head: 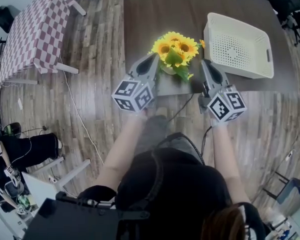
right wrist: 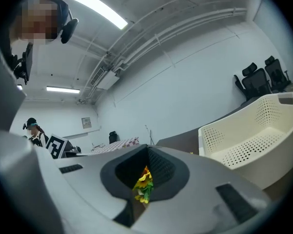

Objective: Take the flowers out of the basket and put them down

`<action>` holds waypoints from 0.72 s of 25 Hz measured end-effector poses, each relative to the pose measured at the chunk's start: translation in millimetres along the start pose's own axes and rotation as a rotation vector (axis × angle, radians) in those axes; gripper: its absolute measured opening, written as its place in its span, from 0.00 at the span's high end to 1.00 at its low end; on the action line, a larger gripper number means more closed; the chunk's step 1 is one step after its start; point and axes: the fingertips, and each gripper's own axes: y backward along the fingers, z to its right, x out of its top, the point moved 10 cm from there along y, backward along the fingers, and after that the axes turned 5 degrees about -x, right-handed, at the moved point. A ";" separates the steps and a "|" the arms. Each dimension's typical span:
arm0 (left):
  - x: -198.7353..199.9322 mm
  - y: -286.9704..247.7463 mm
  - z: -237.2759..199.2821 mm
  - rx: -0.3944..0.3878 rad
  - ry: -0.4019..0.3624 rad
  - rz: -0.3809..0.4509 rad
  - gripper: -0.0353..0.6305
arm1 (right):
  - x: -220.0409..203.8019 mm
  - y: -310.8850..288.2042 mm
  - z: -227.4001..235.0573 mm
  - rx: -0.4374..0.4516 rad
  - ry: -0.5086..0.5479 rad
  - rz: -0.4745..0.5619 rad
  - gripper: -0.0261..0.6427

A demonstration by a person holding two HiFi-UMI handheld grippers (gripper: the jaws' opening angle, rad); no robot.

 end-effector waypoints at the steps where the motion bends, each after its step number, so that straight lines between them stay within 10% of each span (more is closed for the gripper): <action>1: -2.2 2.1 6.4 0.005 -0.003 0.005 0.95 | -1.5 4.7 -0.4 0.008 -0.001 -0.004 0.96; 18: -57.8 48.6 139.8 -0.006 -0.022 0.031 0.95 | -18.4 119.0 -29.2 0.098 0.021 -0.003 0.96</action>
